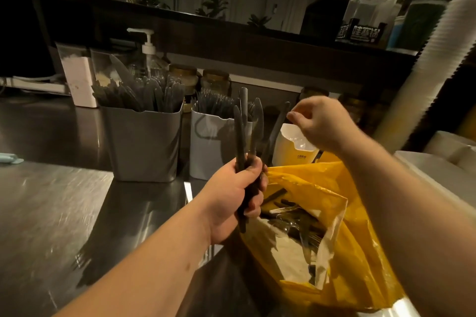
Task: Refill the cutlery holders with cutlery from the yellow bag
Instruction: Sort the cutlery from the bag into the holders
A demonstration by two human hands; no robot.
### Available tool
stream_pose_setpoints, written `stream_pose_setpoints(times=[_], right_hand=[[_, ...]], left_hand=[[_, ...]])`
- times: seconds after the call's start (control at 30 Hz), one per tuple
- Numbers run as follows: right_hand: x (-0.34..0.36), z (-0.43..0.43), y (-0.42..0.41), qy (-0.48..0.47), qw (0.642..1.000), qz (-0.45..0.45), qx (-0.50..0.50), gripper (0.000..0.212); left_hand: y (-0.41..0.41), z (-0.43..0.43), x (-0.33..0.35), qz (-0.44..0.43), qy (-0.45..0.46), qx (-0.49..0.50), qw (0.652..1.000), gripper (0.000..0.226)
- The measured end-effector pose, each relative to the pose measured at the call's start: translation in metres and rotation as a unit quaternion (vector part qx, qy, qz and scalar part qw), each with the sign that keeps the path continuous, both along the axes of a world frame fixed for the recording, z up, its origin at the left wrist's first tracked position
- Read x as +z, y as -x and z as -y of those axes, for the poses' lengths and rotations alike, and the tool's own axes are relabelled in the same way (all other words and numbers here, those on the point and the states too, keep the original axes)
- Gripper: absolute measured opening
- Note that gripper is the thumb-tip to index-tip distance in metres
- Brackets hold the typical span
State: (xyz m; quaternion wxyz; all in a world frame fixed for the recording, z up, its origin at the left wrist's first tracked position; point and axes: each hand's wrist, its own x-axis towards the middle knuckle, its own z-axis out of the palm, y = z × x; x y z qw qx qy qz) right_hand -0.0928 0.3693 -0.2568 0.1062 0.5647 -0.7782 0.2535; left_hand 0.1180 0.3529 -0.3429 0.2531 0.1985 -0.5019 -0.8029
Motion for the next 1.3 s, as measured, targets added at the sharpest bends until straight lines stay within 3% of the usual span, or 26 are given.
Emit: stream_pose_setpoints(times=[0.07,0.1,0.2,0.27,0.37,0.47,0.53,0.63,0.73,0.8,0.9,1.07,1.13,1.23,1.3], right_hand=[[-0.018,-0.031,-0.039,0.094,0.983,0.147,0.049,0.018],[-0.031,-0.042,-0.052,0.136,0.977,0.153,0.056,0.018],[-0.054,-0.063,-0.062,0.248,0.965,-0.083,0.028,0.042],[-0.056,-0.065,-0.056,0.234,0.947,-0.209,0.066,0.041],[-0.067,-0.065,-0.056,0.216,0.939,-0.238,0.119,0.017],[-0.073,-0.065,-0.046,0.221,0.943,-0.217,0.125,0.012],[-0.070,-0.069,-0.037,0.237,0.955,-0.142,0.104,0.013],[-0.064,-0.078,-0.041,0.227,0.958,0.168,0.056,0.012],[-0.065,-0.072,-0.072,0.131,0.879,0.450,0.092,0.008],[-0.069,-0.066,-0.095,0.080,0.833,0.537,0.106,0.014],[-0.077,-0.063,-0.111,0.124,0.801,0.579,0.086,0.020],[-0.070,-0.066,-0.111,0.173,0.740,0.648,0.044,0.017],[-0.065,-0.065,-0.104,0.218,0.737,0.640,0.017,0.019],[-0.058,-0.067,-0.086,0.269,0.719,0.640,0.041,0.021],[-0.059,-0.068,-0.076,0.252,0.742,0.618,0.063,0.021]], left_hand=[[-0.002,-0.002,0.004,0.010,0.007,0.009,1.000,0.026],[-0.002,-0.002,0.003,0.022,0.008,0.014,1.000,0.027],[-0.004,-0.006,0.006,0.022,-0.004,0.010,1.000,0.025],[-0.006,-0.005,0.007,0.021,-0.010,0.004,1.000,0.022],[-0.010,-0.004,0.007,0.044,-0.018,-0.009,0.999,0.023],[-0.012,-0.004,0.008,0.065,-0.027,-0.026,0.997,0.040],[-0.013,-0.003,0.008,0.036,-0.042,-0.027,0.998,0.046],[-0.012,0.002,0.006,0.005,-0.036,-0.012,0.999,0.041],[-0.009,0.001,0.005,0.022,0.000,0.000,1.000,0.029],[-0.007,-0.005,0.005,0.058,0.037,0.025,0.997,0.029],[-0.006,-0.010,0.002,0.097,0.067,0.032,0.993,0.029],[-0.004,-0.010,0.004,0.059,0.046,0.010,0.997,0.030],[-0.002,-0.010,0.004,0.059,0.040,0.022,0.997,0.028],[-0.001,-0.005,-0.001,0.128,0.081,0.045,0.987,0.026],[-0.001,-0.003,-0.001,0.132,0.085,0.050,0.986,0.027]])
